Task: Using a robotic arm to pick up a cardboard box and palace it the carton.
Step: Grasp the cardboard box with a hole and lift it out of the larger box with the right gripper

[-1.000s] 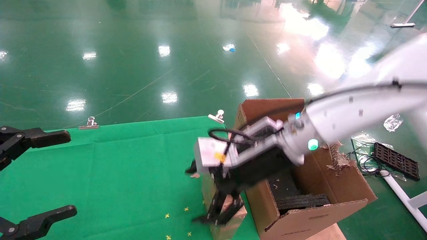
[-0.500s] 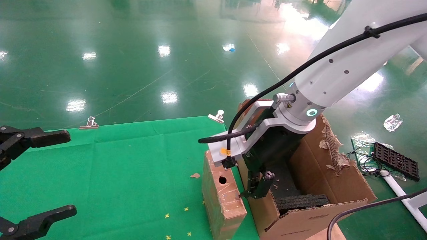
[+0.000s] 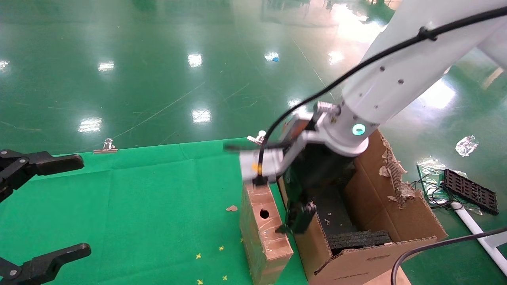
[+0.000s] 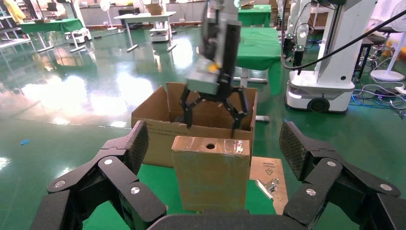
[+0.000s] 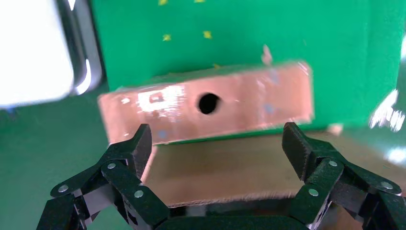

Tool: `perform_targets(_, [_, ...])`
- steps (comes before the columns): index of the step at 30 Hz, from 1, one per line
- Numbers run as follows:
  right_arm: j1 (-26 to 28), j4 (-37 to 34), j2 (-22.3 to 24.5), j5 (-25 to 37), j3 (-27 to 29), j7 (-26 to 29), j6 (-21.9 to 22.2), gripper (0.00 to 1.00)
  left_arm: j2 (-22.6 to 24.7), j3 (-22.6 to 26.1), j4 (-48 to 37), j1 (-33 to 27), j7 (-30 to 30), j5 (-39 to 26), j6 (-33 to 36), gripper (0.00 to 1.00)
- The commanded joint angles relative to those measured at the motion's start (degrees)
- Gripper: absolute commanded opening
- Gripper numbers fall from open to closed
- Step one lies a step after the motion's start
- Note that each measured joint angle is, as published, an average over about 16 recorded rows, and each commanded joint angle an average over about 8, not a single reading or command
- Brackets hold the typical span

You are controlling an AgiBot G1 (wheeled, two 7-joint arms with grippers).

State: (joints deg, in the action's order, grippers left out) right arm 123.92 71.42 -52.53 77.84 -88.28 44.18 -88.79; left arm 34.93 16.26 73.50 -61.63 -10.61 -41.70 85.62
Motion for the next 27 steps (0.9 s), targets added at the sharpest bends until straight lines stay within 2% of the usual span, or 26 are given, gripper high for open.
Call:
perform_targets(1, [0.6,-1.2,-0.2,0.3,-0.4,3.4,0.1,1.00,0.0,0.0,0.0,0.0,0.0,0.0,0.0,1.00])
perform_targets(6, [-0.2,-10.6,-2.3,-3.3,-1.7,13.1,-1.1,1.00,0.0,0.0,0.0,0.0,0.0,0.0,0.0,1.00])
perform_targets(10, [-1.8,-17.5,-3.5,-7.7,-2.5,17.4,-1.5,1.00,0.0,0.0,0.0,0.0,0.0,0.0,0.0,1.00])
perform_targets(16, [-3.7,-23.6,-5.2,-11.3,-4.4,18.7,-1.5,1.00,0.0,0.1,0.0,0.0,0.0,0.0,0.0,1.00])
perform_targets(24, [-5.1,-27.1,-7.6,-11.6,-7.4,18.9,-1.1,1.00,0.0,0.1,0.0,0.0,0.0,0.1,0.0,1.00])
perform_targets(25, [-5.2,-27.3,-7.8,-11.5,-7.8,18.8,-1.0,0.97,0.0,0.1,0.0,0.0,0.1,0.1,0.0,1.00])
perform_targets(27, [-5.4,-27.6,-8.2,-11.3,-8.3,18.7,-0.9,0.80,0.0,0.1,0.0,0.0,0.1,0.1,0.0,0.99])
